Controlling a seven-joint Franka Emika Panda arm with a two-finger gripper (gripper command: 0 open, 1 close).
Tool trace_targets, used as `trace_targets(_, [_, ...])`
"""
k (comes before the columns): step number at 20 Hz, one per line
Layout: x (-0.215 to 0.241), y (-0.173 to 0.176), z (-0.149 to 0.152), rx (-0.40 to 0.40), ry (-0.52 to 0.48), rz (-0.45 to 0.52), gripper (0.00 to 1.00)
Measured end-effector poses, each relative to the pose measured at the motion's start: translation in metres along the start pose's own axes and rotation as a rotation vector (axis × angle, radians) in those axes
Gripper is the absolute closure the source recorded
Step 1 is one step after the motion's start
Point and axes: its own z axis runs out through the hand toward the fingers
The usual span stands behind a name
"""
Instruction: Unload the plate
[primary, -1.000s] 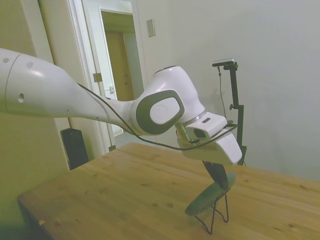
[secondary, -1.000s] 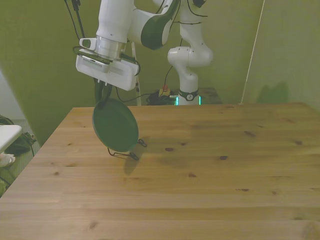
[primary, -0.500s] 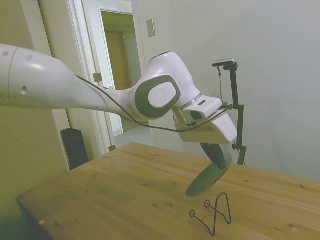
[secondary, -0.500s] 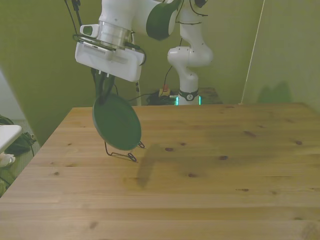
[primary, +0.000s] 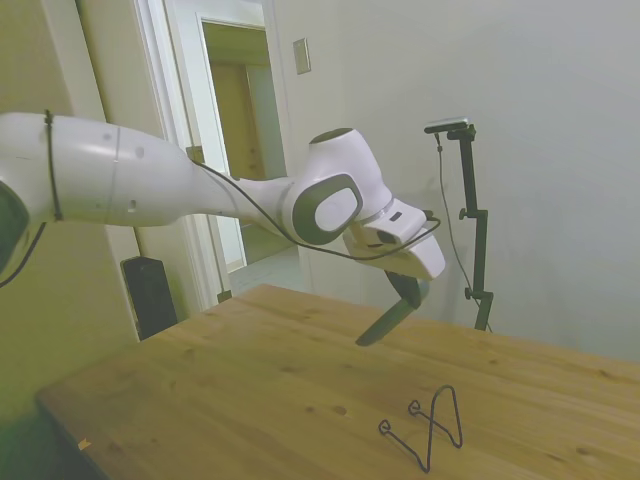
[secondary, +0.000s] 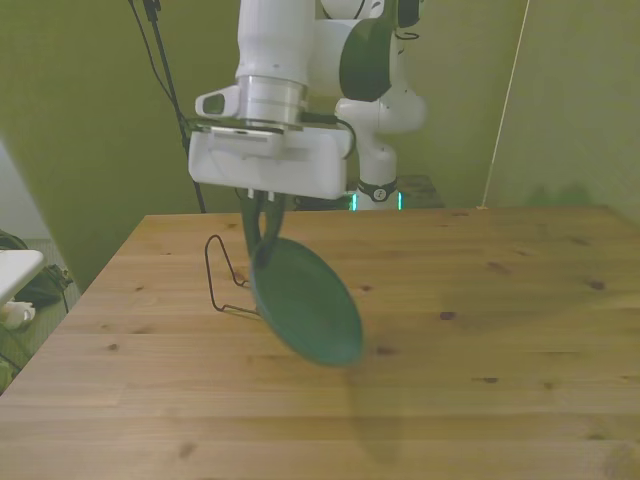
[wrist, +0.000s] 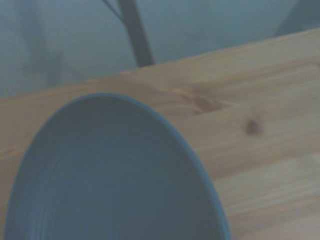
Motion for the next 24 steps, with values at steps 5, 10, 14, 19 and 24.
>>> trace_targets(5, [-0.004,-0.003,0.036,0.063,-0.118,0.086,1.0])
trace_targets(10, [0.002,0.042,0.086,0.067,-0.212,0.159,1.0])
trace_targets(14, [-0.007,0.058,0.105,0.073,-0.252,0.153,1.0])
trace_targets(19, [-0.009,0.077,0.124,0.047,-0.271,0.164,1.0])
trace_targets(24, [-0.009,0.079,0.128,0.043,-0.272,0.165,0.0])
